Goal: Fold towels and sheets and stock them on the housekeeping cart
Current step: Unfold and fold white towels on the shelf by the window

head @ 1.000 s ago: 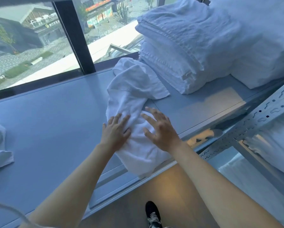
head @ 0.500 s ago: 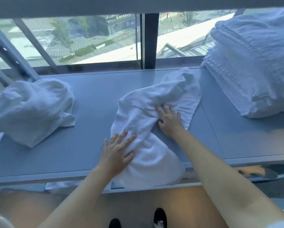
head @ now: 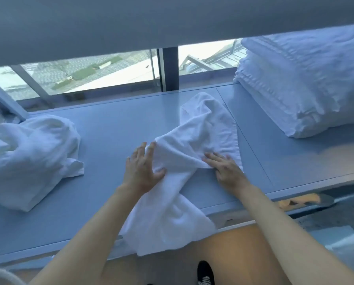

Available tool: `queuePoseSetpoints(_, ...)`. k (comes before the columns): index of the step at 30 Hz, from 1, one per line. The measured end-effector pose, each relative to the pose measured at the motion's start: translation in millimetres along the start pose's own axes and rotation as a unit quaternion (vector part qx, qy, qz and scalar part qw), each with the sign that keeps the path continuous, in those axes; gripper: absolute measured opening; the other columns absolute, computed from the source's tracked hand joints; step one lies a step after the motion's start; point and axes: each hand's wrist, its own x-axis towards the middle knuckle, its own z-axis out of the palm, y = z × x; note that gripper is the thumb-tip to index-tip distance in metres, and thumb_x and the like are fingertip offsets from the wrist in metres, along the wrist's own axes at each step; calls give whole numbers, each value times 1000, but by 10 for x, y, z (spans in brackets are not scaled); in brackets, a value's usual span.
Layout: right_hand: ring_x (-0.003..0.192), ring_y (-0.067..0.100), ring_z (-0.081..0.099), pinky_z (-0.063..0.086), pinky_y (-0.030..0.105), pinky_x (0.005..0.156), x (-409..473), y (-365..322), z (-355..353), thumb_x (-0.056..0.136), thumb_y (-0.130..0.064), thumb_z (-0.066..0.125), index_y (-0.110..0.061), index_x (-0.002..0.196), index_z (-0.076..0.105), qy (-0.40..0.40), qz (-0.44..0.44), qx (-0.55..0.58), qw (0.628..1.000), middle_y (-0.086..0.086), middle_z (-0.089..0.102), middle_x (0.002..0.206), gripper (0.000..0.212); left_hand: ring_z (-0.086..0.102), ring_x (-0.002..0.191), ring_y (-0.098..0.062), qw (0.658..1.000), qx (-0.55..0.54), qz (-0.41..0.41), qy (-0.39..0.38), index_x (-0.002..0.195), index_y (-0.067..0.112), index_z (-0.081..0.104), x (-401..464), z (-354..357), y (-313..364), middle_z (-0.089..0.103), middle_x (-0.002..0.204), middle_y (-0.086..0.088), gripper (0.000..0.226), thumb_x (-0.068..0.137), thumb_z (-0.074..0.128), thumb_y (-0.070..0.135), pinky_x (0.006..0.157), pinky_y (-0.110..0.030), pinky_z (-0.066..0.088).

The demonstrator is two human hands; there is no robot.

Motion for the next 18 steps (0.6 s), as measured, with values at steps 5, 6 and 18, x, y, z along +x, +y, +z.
queuePoseSetpoints(5, 156, 19, 21, 19, 52, 123, -219, 581, -401, 91, 6, 41, -31, 150, 51, 46, 164, -78, 982, -7, 31, 166, 70, 53, 109, -34, 999, -17, 43, -2, 156, 18, 34, -15, 153, 334, 53, 120, -9, 77, 85, 62, 18, 77, -43, 51)
queuePoseSetpoints(6, 157, 20, 19, 17, 55, 123, -227, 630, -471, 89, 7, 42, -29, 146, 55, 47, 198, -82, 976, -4, 29, 167, 69, 53, 106, -34, 999, -11, 51, -3, 151, 18, 40, -23, 162, 377, 52, 115, -8, 70, 84, 60, 15, 72, -41, 49)
queuePoseSetpoints(18, 157, 31, 7, 12, 70, 118, 712, -507, -122, 99, -67, 37, -35, 161, 22, 19, 217, 80, 973, -2, 8, 172, 72, 50, 94, -31, 993, 50, 106, 13, 89, 14, 65, -346, 219, 419, 51, 102, -5, 15, 84, 62, 28, 72, -38, 44)
